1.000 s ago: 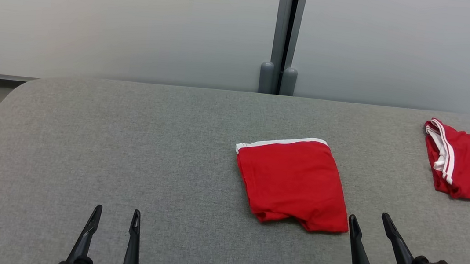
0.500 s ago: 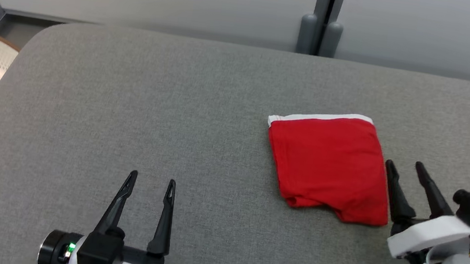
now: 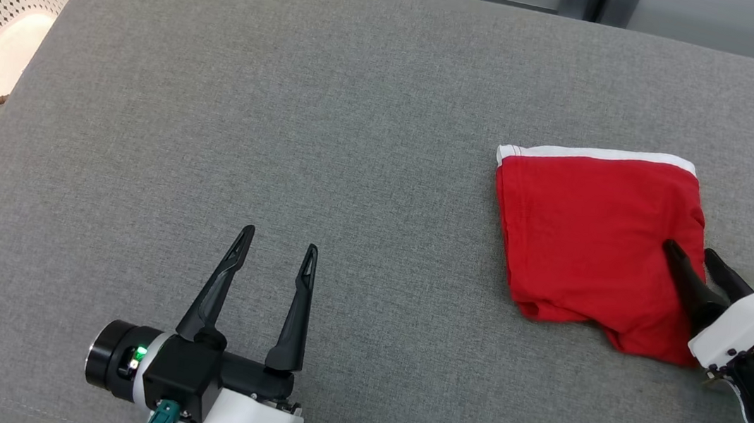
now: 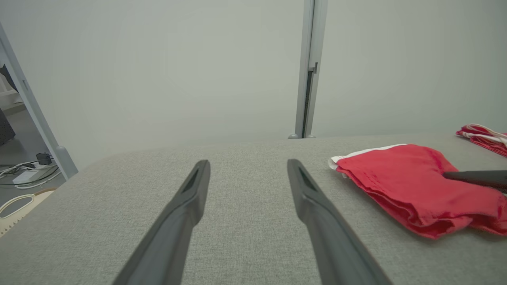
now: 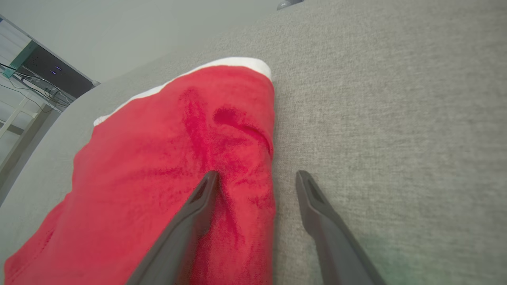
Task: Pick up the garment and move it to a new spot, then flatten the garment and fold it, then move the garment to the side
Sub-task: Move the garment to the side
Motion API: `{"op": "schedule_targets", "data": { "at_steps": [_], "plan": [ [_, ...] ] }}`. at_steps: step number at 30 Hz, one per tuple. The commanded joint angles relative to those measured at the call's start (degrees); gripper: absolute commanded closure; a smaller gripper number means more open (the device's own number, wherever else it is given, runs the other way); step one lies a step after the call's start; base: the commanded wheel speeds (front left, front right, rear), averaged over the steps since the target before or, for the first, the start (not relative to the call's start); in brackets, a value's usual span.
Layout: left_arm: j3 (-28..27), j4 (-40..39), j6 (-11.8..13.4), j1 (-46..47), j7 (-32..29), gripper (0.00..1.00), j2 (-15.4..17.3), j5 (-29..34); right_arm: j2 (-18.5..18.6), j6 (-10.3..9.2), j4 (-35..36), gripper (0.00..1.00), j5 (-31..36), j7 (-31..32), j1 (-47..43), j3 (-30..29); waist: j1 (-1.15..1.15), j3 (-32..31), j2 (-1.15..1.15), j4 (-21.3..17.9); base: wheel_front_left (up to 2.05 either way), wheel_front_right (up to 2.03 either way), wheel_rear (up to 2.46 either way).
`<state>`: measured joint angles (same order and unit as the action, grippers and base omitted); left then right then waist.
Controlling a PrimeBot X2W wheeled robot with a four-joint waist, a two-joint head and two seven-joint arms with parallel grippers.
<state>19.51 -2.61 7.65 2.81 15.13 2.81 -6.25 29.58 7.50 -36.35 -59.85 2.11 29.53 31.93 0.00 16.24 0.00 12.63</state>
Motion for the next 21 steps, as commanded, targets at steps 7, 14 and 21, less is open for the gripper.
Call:
{"op": "schedule_targets", "data": {
  "at_steps": [7, 14, 21],
  "plan": [
    [-0.9, -0.3, 0.3, 0.9, 0.0, 0.0, 0.2, -0.1, 3.2, -0.04, 2.8, 1.0, -4.9, 1.0, 1.3, 4.4, 0.0, 0.7, 0.0, -1.3, 0.0, 0.0, 0.0],
    [-1.5, -1.1, -0.7, 2.2, 0.0, 0.0, 0.2, 0.8, 9.8, -0.04, 4.8, 1.0, 1.8, -5.1, 6.1, 8.7, 0.0, 3.3, 0.0, -5.7, 0.0, 0.0, 0.0],
    [-2.3, -2.1, -2.4, 5.3, 0.0, 0.0, 0.2, 2.6, 17.2, -0.04, 3.5, 1.0, 6.1, -8.1, 12.4, 8.0, 0.0, 8.3, 0.0, -10.1, 0.0, 0.0, 0.0]
  ]
}}
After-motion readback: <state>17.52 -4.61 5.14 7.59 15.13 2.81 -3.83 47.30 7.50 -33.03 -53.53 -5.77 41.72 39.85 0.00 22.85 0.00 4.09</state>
